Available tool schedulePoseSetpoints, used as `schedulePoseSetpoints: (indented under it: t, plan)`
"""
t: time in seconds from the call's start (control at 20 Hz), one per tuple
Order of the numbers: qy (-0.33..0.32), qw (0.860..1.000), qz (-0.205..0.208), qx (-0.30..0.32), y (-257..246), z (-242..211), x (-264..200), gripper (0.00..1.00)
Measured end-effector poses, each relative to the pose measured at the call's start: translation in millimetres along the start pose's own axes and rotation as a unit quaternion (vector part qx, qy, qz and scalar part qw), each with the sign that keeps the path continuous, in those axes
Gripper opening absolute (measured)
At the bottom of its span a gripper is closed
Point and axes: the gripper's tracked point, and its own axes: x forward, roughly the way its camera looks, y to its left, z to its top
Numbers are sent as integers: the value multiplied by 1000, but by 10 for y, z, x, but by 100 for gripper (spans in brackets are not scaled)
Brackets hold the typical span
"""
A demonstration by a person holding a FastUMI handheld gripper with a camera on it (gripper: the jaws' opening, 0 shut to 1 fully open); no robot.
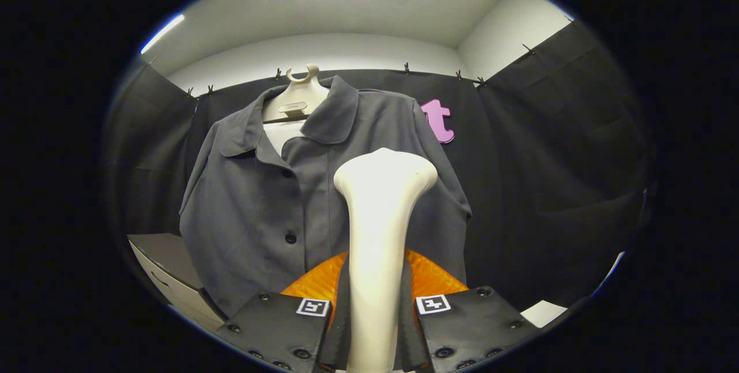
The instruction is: Iron the clothes twice with a garment steamer, once on the left side and once on the right side.
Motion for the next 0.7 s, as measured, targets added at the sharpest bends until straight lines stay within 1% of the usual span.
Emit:
schedulePoseSetpoints:
  t: [0.2, 0.35, 0.7]
  plan:
    - [4, 1000, -1, -2, 15, -59, 27, 41]
    - [5, 1000, -4, -4, 5, -130, -38, 40]
    - [38, 999, -5, -2, 16, -596, -235, 41]
